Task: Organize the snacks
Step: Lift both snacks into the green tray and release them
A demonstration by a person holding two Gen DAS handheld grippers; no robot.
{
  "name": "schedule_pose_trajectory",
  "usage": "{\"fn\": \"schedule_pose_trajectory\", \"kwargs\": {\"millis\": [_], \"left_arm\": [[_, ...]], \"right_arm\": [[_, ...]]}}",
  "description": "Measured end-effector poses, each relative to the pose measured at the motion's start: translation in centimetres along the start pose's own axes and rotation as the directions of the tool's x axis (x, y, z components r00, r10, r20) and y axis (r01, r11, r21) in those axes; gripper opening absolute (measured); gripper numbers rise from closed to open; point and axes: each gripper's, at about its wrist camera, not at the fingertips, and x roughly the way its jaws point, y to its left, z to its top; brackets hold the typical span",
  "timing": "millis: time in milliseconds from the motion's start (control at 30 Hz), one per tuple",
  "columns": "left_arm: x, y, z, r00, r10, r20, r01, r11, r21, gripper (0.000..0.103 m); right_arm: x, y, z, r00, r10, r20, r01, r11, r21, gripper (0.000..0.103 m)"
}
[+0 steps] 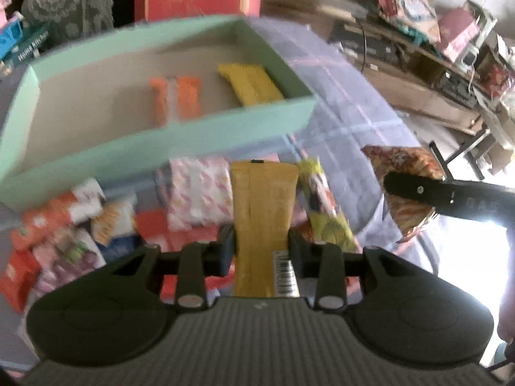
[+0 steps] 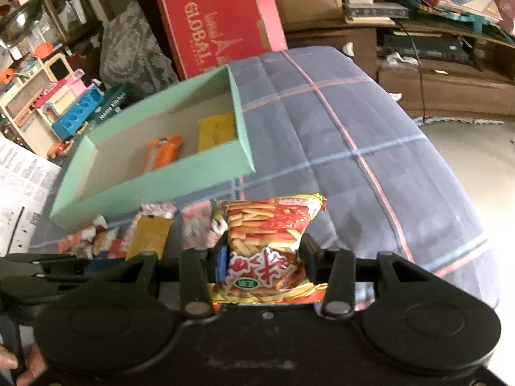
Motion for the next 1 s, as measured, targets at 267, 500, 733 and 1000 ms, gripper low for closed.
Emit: {"fn": "schedule_pose_trajectory", "kwargs": {"millis": [267, 500, 733, 1000], "left_arm": [[-2.3, 4.9, 5.8, 0.994, 0.062, 0.088, -0.055, 0.995, -0.078, 0.034], [-0.8, 10.3, 12.3, 0.986, 0.128, 0.11, -0.111, 0.983, -0.147, 0.034], [5.0, 13.7, 17.9, 0.985, 0.159, 0.069, -0.145, 0.974, -0.176, 0.034], [10.6, 15.4, 20.8, 0.988, 0.154, 0.031, -0.145, 0.969, -0.2, 0.034]], "right_arm": [[1.3, 4.2, 6.1, 0.997, 0.068, 0.036, -0.065, 0.994, -0.089, 0.043], [5.9, 8.0, 11.8, 0.994, 0.109, 0.018, -0.105, 0.984, -0.141, 0.043], [13.5, 10.9, 16.8, 0.994, 0.103, -0.024, -0.106, 0.981, -0.163, 0.043], [20.6, 11.0, 19.4, 0.991, 0.096, -0.09, -0.108, 0.985, -0.134, 0.043]]}}
